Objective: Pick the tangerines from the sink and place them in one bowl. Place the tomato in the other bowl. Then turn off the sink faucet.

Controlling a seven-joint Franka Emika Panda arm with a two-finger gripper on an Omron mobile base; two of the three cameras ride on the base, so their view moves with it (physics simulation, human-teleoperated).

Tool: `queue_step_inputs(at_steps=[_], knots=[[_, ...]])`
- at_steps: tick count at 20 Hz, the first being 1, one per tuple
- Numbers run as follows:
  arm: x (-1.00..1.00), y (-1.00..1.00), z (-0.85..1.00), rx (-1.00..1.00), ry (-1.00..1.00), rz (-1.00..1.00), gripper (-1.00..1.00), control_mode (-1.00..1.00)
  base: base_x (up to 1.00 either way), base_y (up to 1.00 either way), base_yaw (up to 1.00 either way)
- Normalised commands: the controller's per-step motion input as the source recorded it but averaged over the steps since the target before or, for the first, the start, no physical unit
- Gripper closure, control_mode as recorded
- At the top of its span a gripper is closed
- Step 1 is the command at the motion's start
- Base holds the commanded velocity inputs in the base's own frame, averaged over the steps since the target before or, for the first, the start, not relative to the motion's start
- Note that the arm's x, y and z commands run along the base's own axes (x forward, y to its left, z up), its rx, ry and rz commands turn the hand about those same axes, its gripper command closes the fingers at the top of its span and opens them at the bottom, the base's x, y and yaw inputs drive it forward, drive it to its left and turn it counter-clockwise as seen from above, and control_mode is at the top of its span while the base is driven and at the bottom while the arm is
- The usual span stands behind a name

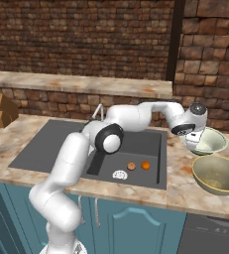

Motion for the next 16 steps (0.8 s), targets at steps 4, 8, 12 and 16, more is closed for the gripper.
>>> queue_step_inputs(at_steps=[4, 8, 12, 16], knots=[[0.23, -0.23, -0.23, 0.00, 0.00, 0.00, 1.00, -1.00, 0.00, 0.00, 0.00], [0.31, -0.13, -0.19, 0.00, 0.00, -0.01, 1.00, -1.00, 0.00, 0.00, 0.00], [0.36, -0.10, -0.03, 0.01, 0.00, 0.00, 1.00, -1.00, 0.00, 0.00, 0.00], [0.21, -0.13, 0.04, 0.05, -0.01, 0.00, -1.00, -1.00, 0.00, 0.00, 0.00]])
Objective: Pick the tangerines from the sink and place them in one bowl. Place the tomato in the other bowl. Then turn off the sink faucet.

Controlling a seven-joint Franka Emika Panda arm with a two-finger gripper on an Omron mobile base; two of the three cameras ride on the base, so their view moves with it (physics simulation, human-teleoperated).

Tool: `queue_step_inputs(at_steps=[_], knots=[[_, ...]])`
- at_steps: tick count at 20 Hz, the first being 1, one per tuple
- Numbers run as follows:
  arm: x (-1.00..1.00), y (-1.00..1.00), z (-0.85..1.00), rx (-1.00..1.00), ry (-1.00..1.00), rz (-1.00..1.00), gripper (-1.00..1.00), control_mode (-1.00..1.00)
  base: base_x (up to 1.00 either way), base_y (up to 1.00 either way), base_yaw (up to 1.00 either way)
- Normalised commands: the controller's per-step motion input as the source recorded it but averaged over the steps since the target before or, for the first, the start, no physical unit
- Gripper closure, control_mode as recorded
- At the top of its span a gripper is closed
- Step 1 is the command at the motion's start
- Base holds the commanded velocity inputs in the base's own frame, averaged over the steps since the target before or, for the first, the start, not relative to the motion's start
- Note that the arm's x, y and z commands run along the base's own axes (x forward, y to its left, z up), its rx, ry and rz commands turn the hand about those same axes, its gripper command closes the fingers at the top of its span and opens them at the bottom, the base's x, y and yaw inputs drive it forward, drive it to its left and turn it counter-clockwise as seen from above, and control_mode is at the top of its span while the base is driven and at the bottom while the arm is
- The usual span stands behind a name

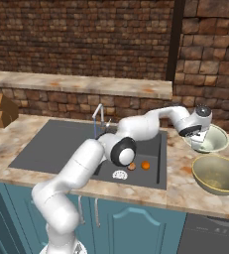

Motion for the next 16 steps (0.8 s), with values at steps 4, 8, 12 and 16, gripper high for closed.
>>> queue_step_inputs(at_steps=[4, 8, 12, 16], knots=[[0.00, -0.34, 0.42, 0.19, -0.08, 0.00, -1.00, -1.00, 0.00, 0.00, 0.00], [0.00, -0.20, 0.54, 0.16, -0.13, 0.00, -1.00, -1.00, 0.00, 0.00, 0.00], [0.00, 0.15, 0.27, 0.00, -0.13, -0.04, -1.00, -1.00, 0.00, 0.00, 0.00], [-0.18, 0.79, 0.12, -0.11, -0.11, -0.04, -1.00, -1.00, 0.00, 0.00, 0.00]])
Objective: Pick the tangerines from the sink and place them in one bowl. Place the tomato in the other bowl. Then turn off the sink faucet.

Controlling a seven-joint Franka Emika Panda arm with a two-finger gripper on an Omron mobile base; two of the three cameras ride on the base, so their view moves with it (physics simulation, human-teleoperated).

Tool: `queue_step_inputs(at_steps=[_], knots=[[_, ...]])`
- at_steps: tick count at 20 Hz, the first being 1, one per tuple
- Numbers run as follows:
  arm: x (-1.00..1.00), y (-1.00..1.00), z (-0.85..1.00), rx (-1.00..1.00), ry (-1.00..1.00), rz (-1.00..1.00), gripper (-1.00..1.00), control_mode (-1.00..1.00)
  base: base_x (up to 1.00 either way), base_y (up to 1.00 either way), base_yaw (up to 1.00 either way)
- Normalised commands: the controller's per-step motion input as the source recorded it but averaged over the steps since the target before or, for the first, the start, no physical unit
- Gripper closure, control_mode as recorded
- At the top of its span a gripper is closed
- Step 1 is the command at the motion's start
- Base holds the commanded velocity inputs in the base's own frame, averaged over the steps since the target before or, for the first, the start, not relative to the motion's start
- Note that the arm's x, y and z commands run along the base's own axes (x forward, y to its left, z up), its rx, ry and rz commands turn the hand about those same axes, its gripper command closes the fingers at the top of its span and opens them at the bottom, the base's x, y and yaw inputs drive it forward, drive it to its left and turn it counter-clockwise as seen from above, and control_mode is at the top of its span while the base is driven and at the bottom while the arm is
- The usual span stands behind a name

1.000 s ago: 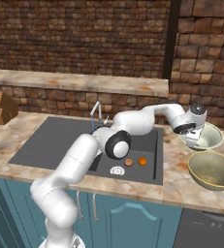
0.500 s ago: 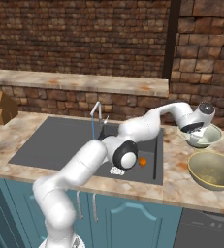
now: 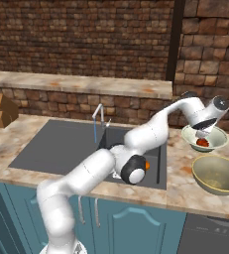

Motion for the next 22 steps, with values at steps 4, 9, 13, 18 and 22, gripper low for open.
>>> queue_step_inputs(at_steps=[4, 9, 13, 18, 22], knots=[[-0.28, 1.00, -0.15, -0.30, -0.01, 0.00, -1.00, -1.00, 0.00, 0.00, 0.00], [-0.50, 1.00, -0.70, -0.41, 0.00, 0.01, -1.00, -1.00, 0.00, 0.00, 0.00], [-0.71, 1.00, -0.36, -0.35, -0.04, 0.05, -1.00, -1.00, 0.00, 0.00, 0.00], [-0.89, 1.00, -0.09, -0.25, -0.06, 0.20, -1.00, -1.00, 0.00, 0.00, 0.00], [-0.87, 1.00, -0.05, -0.24, -0.12, 0.18, -1.00, -1.00, 0.00, 0.00, 0.00]])
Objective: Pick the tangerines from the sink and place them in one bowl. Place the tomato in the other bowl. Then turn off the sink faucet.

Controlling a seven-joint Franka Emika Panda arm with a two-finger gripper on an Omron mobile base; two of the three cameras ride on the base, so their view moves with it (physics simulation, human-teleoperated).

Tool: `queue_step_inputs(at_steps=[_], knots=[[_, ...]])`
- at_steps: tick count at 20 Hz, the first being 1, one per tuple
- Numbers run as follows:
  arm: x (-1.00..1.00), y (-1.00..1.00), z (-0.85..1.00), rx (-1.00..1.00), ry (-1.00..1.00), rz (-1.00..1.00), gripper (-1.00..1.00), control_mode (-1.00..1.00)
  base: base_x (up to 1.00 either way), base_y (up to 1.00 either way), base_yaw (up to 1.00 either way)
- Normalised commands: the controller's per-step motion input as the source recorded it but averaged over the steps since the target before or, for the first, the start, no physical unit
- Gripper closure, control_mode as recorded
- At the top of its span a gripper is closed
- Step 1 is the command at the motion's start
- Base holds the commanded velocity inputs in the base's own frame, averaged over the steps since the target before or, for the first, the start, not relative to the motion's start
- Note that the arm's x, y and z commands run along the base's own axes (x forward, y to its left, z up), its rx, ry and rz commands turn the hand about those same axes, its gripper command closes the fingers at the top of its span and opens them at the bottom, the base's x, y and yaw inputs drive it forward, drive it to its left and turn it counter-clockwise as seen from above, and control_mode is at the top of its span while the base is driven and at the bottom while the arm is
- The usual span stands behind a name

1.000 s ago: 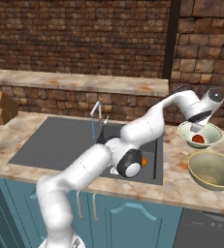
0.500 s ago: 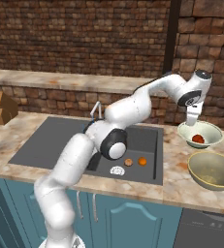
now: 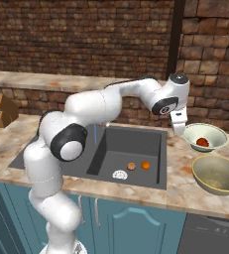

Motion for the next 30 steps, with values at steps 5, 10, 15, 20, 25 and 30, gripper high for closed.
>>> queue_step_inputs(at_steps=[5, 10, 15, 20, 25, 30], knots=[[-0.45, 1.00, 0.01, -0.16, -0.03, 0.31, -1.00, -1.00, 0.00, 0.00, 0.00], [-0.15, 1.00, 0.00, -0.17, 0.00, 0.34, -1.00, -1.00, 0.00, 0.00, 0.00], [0.05, 0.79, -0.15, -0.12, 0.01, 0.25, -1.00, -1.00, 0.00, 0.00, 0.00], [0.48, 0.41, -0.38, -0.02, 0.14, 0.23, -1.00, -1.00, 0.00, 0.00, 0.00], [0.46, 0.17, -0.40, 0.00, 0.24, 0.19, -1.00, -1.00, 0.00, 0.00, 0.00], [0.30, 0.00, -0.42, 0.00, 0.28, 0.13, -1.00, -1.00, 0.00, 0.00, 0.00]])
